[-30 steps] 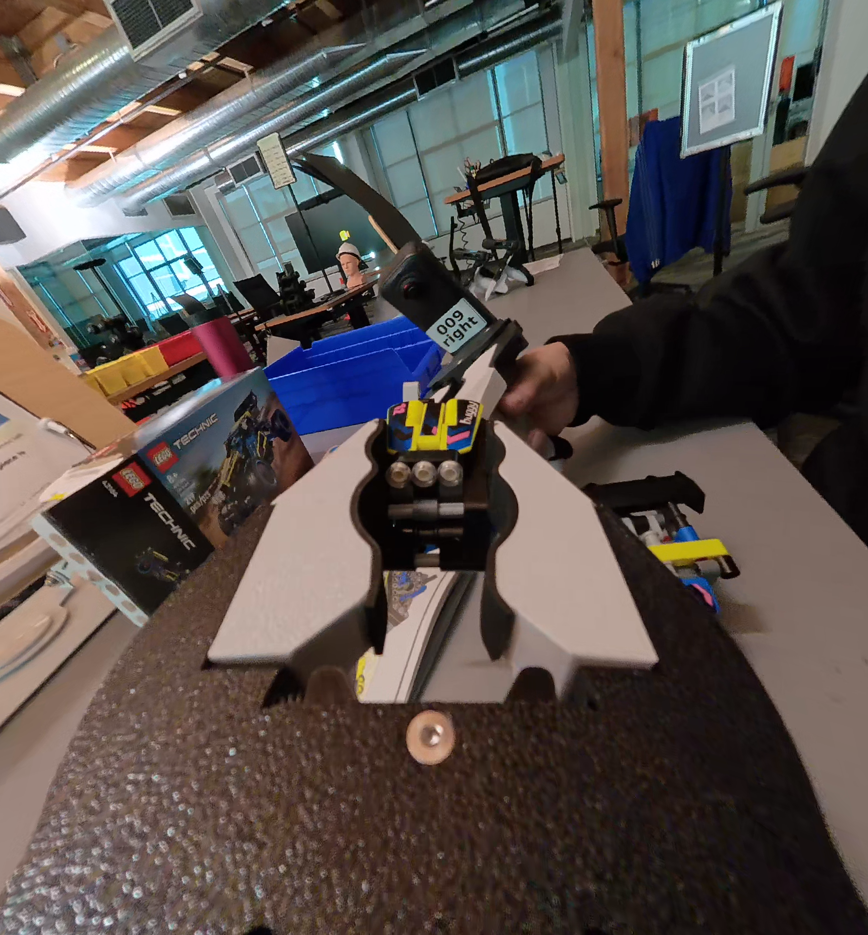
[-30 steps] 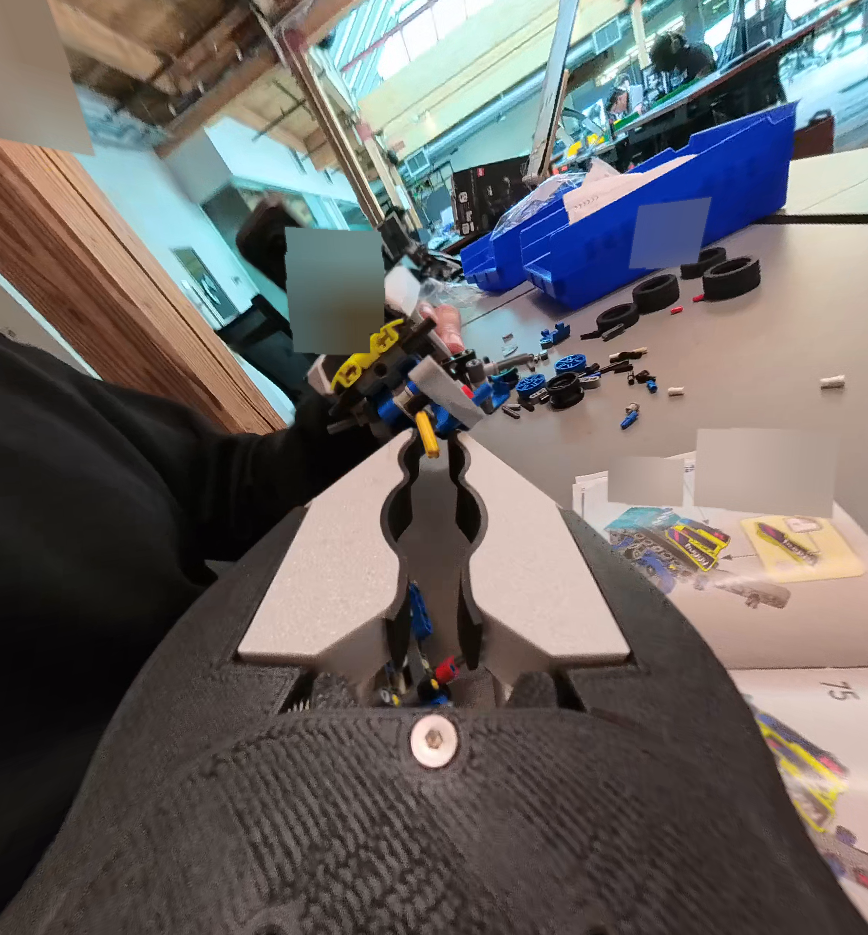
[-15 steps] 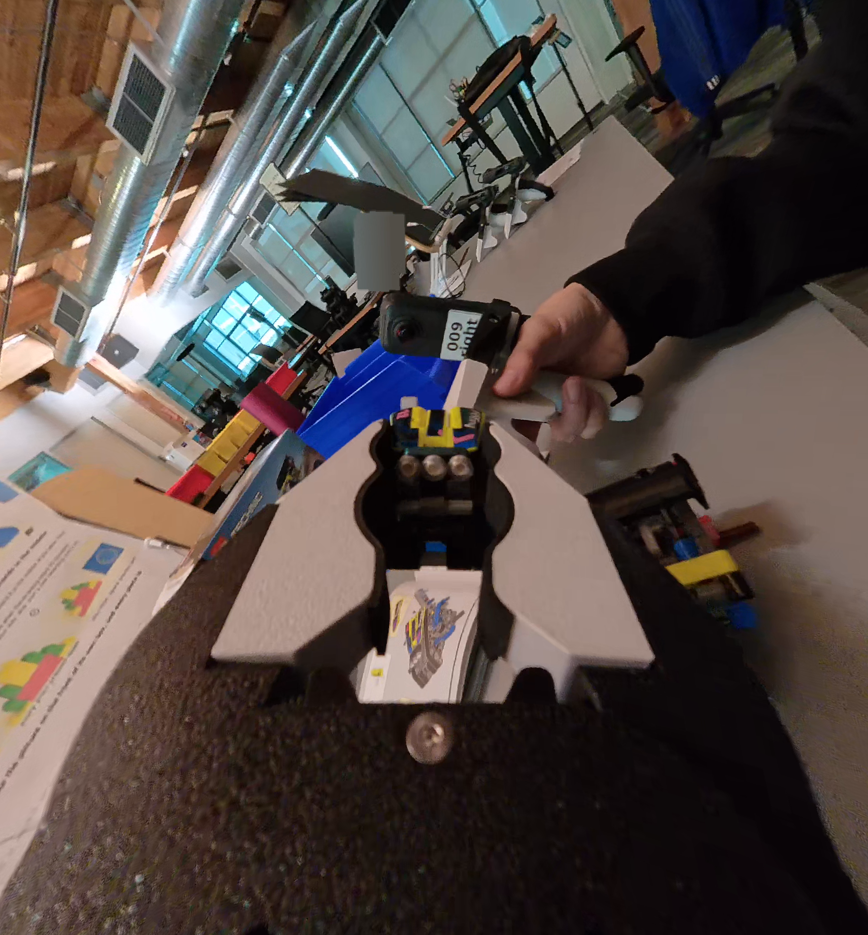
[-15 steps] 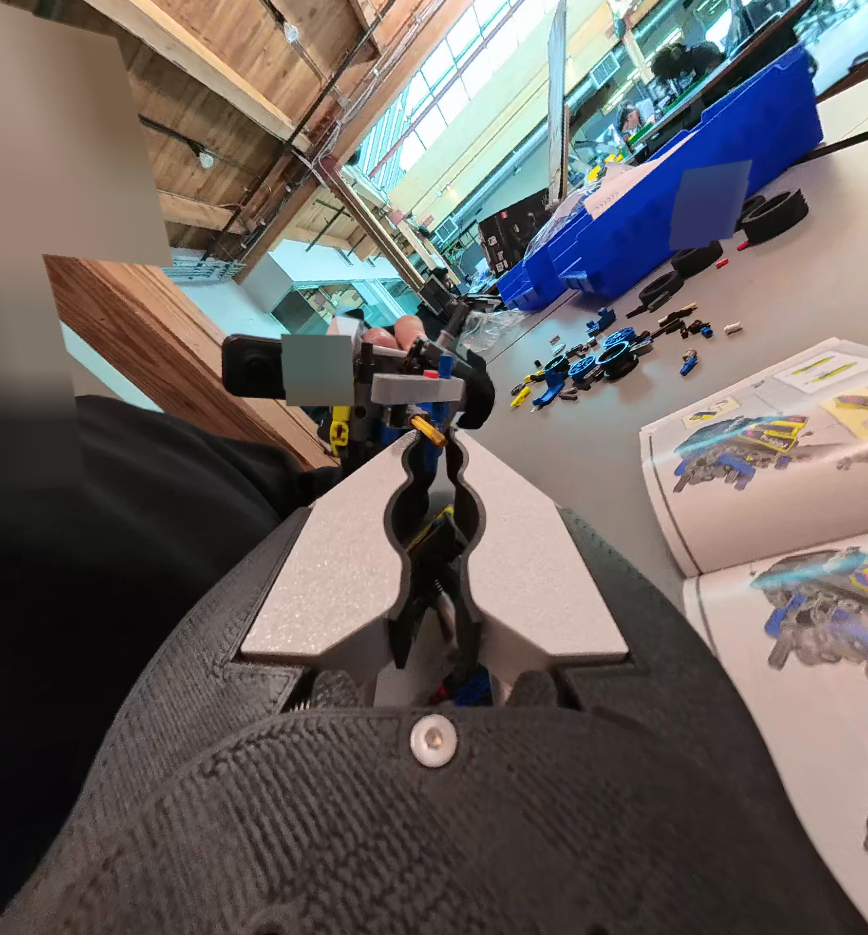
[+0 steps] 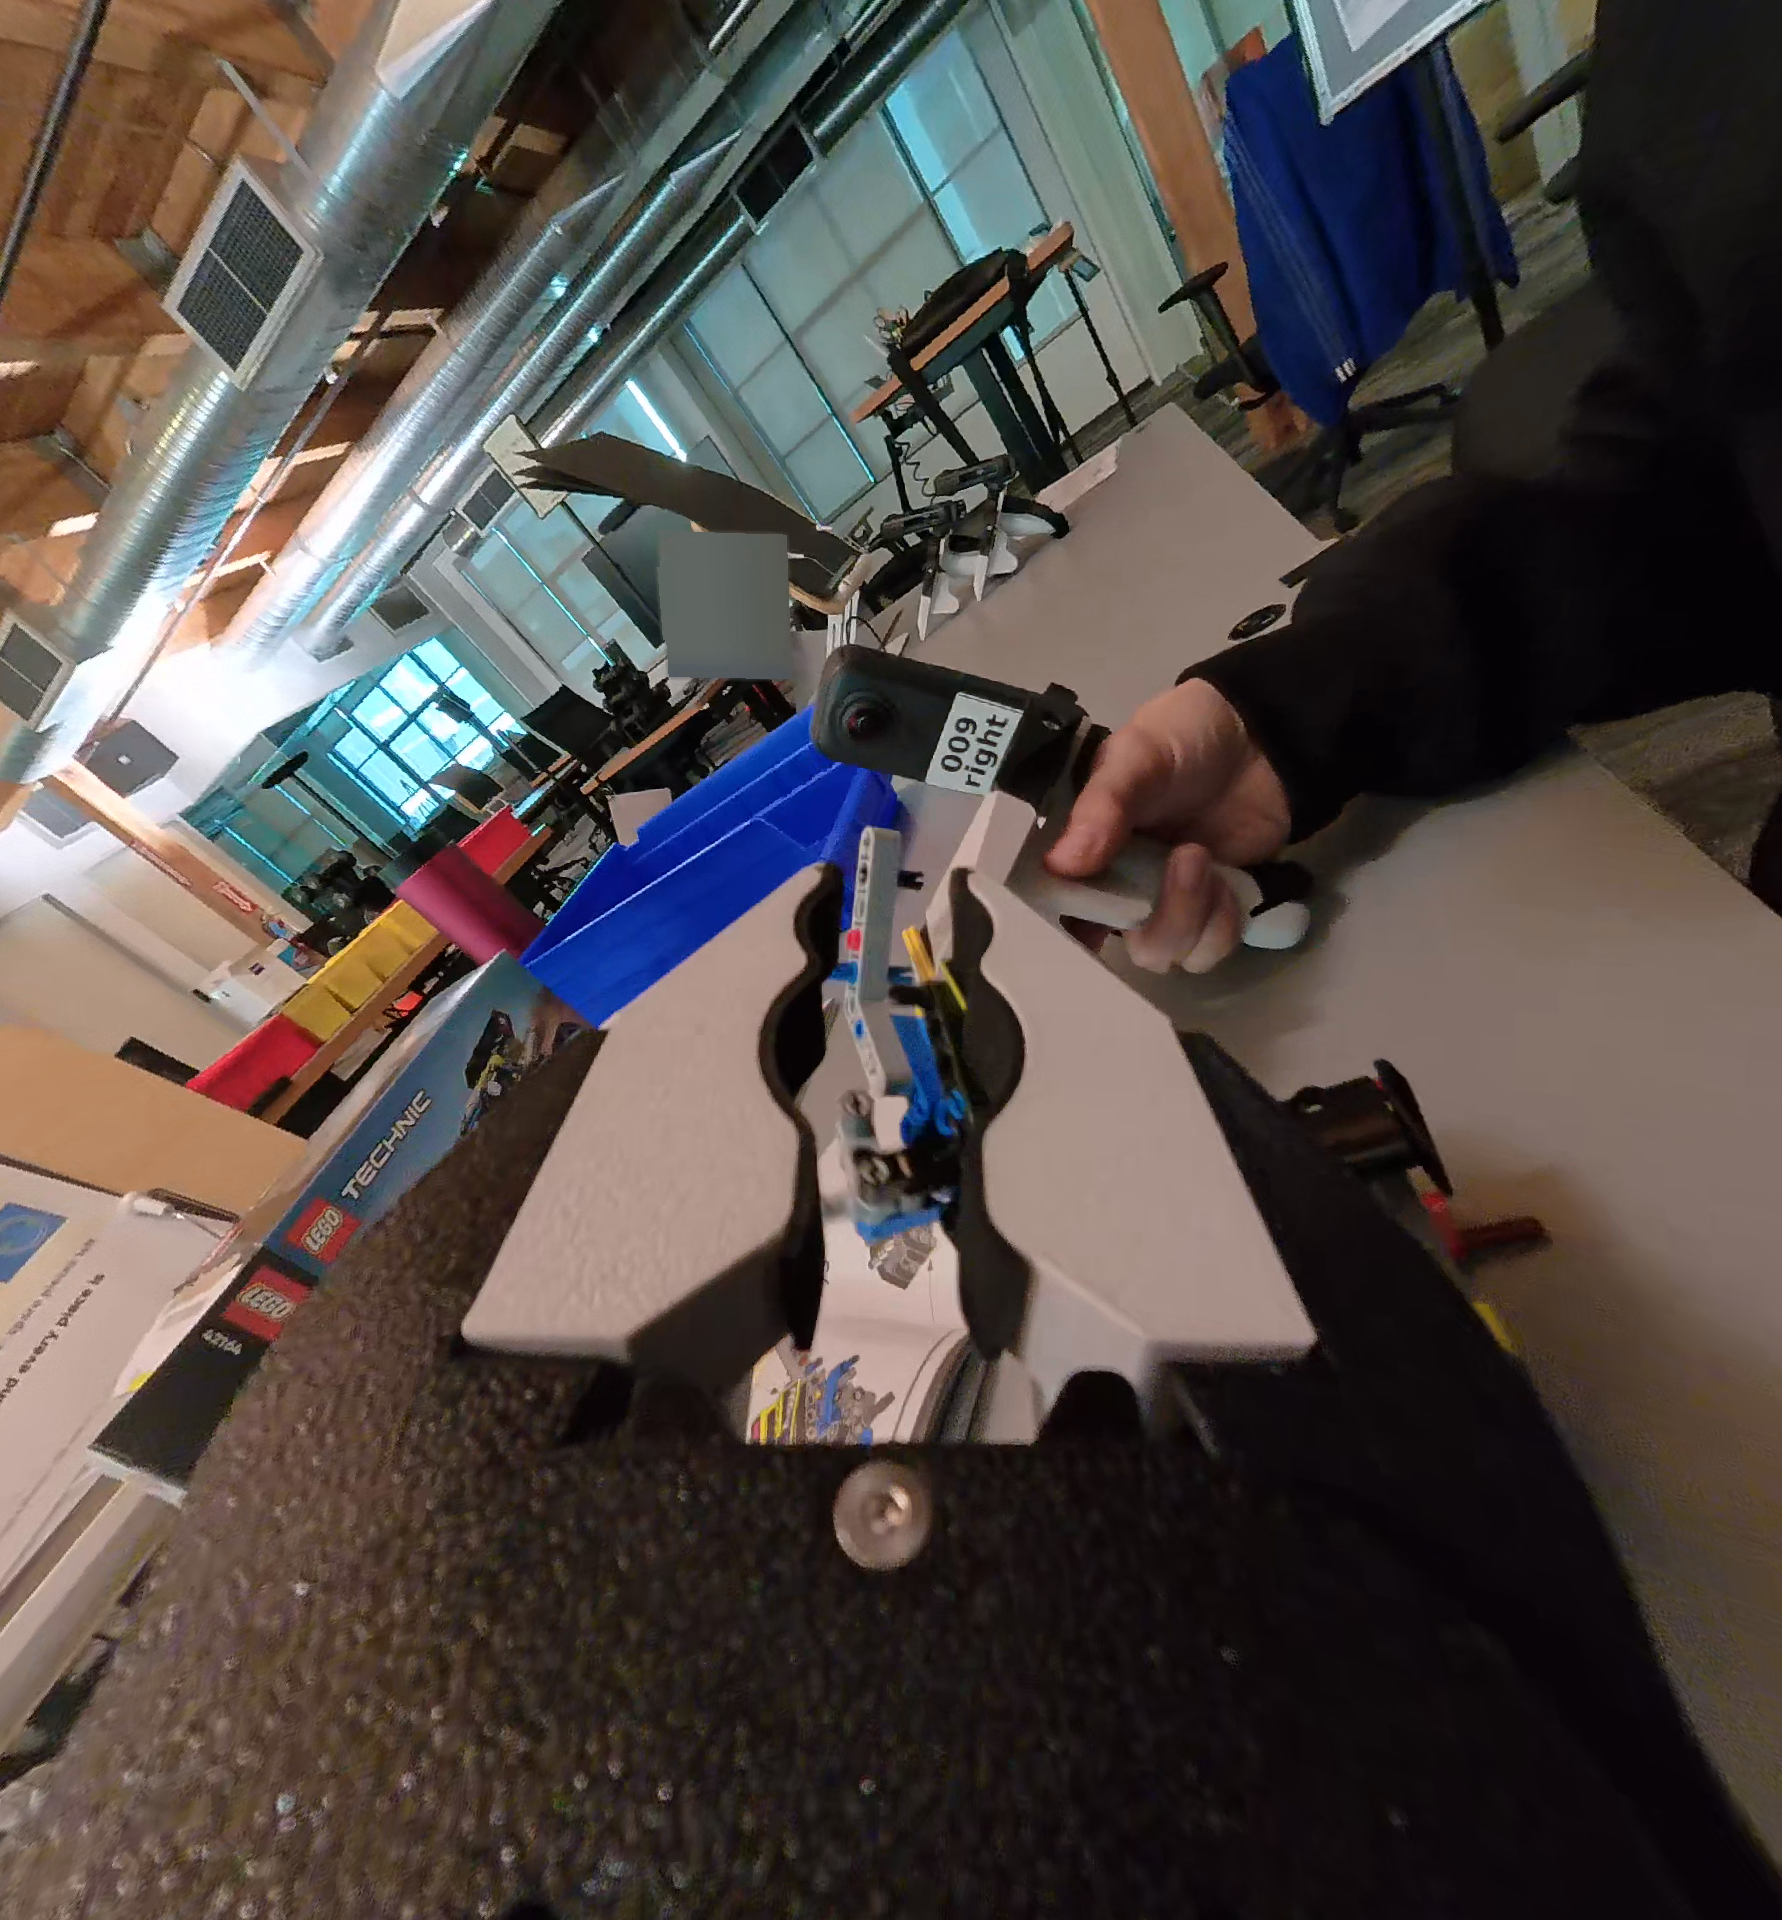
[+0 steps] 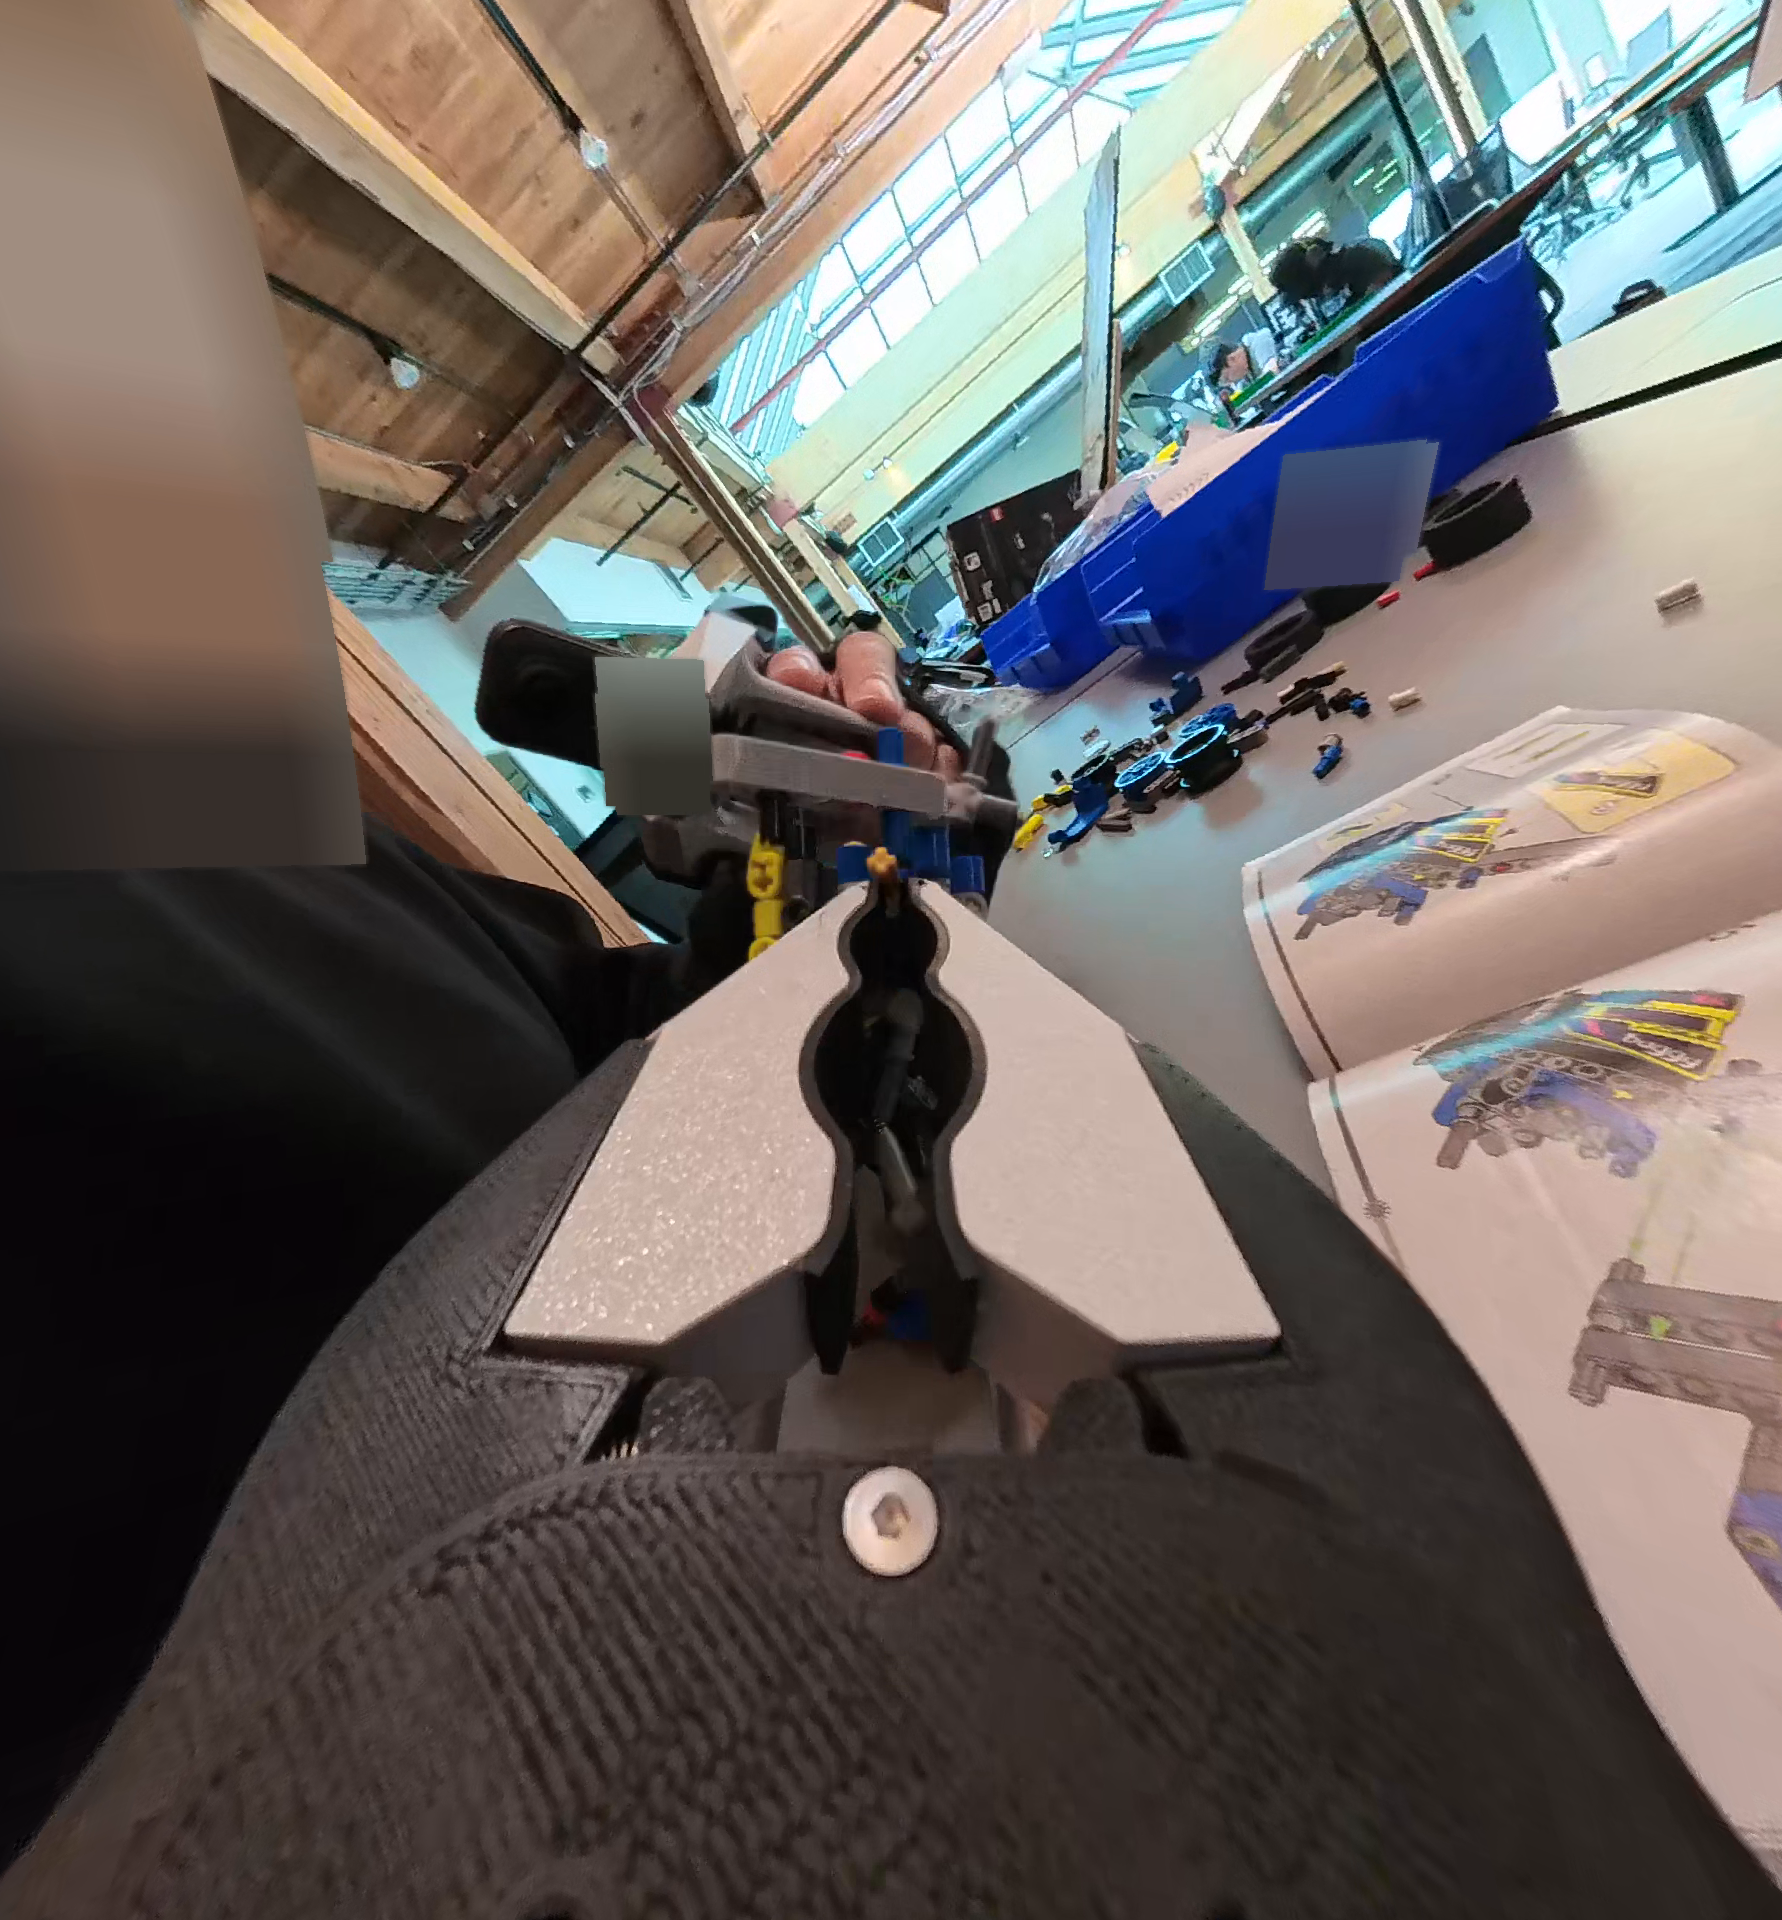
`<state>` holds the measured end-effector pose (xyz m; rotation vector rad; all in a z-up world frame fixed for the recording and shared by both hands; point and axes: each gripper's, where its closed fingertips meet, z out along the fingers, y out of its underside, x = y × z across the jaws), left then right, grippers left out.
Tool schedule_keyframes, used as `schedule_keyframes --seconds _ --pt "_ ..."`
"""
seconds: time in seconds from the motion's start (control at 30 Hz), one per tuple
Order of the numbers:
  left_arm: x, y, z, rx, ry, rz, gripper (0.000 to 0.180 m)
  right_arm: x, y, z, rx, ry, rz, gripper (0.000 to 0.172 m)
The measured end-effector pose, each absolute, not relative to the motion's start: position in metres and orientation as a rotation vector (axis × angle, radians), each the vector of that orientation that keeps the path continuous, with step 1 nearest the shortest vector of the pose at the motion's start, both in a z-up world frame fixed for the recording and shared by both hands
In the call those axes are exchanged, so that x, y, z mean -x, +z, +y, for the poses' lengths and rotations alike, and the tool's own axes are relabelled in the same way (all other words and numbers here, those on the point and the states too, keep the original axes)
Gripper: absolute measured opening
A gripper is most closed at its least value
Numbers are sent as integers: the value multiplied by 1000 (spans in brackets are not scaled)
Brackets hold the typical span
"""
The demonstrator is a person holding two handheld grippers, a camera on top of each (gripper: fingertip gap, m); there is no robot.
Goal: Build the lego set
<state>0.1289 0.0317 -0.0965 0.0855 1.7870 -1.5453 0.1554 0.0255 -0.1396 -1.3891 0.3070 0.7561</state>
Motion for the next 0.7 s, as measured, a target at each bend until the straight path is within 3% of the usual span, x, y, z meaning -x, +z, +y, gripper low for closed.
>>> schedule_keyframes --seconds 0.33,0.7 --pt "-155 -85 66 156 -1660 1704 24 -188 -129 13 1217 747 440 0" --pt "-192 -164 90 552 -1586 2163 25 -210 -140 -7 1410 640 528 0"
